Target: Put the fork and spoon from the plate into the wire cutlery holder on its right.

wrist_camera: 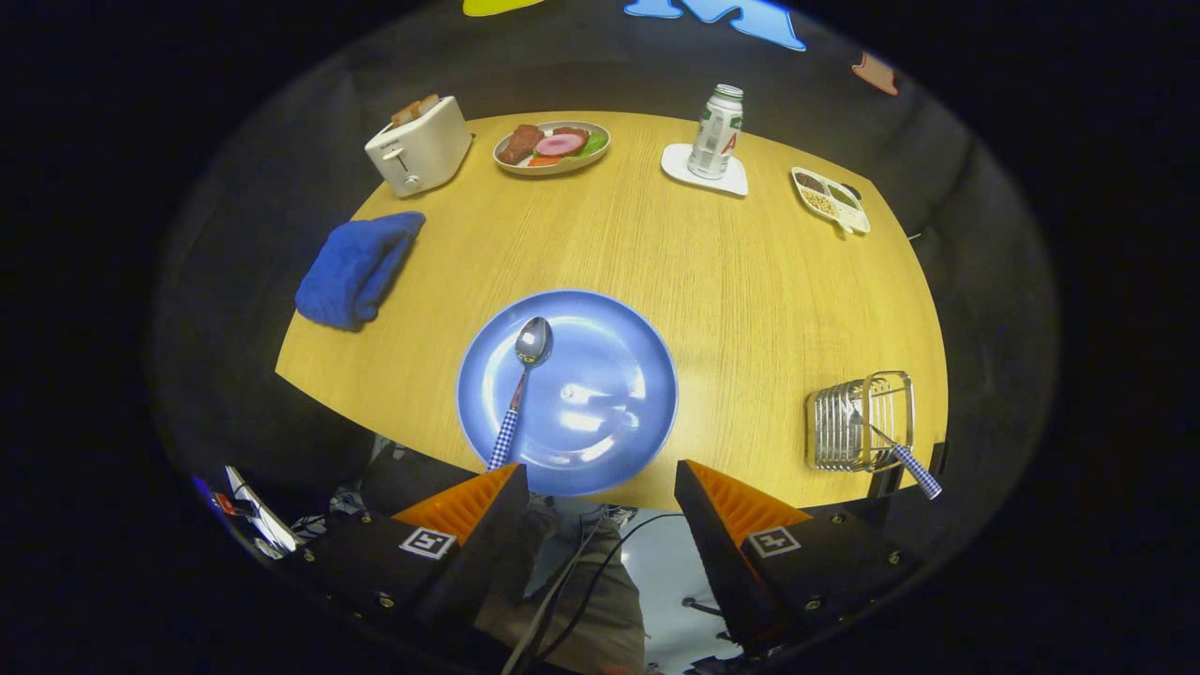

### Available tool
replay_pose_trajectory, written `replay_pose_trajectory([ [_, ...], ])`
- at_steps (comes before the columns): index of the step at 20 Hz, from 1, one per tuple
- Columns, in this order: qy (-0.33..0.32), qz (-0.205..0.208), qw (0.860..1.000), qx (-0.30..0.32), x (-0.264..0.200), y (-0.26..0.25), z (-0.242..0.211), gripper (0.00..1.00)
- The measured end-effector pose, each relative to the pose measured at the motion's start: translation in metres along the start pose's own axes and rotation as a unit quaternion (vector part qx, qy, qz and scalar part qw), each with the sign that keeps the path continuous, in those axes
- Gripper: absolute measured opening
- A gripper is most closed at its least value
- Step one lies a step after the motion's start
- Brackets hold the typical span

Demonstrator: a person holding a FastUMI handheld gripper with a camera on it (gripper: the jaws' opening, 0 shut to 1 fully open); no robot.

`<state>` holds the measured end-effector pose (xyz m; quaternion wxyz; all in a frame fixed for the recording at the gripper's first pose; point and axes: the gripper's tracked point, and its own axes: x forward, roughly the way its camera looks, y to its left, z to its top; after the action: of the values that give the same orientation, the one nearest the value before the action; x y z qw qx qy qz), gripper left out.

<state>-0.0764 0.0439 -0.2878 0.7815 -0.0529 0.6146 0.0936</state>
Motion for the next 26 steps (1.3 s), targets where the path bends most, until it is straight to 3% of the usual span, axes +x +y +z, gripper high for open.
replay_pose_trajectory([
  [12,0.035,-0.001,0.999,0.030,0.048,0.051,-0.007,0.97],
  [26,0.098,-0.021,0.994,0.030,0.099,0.043,-0.018,0.97],
])
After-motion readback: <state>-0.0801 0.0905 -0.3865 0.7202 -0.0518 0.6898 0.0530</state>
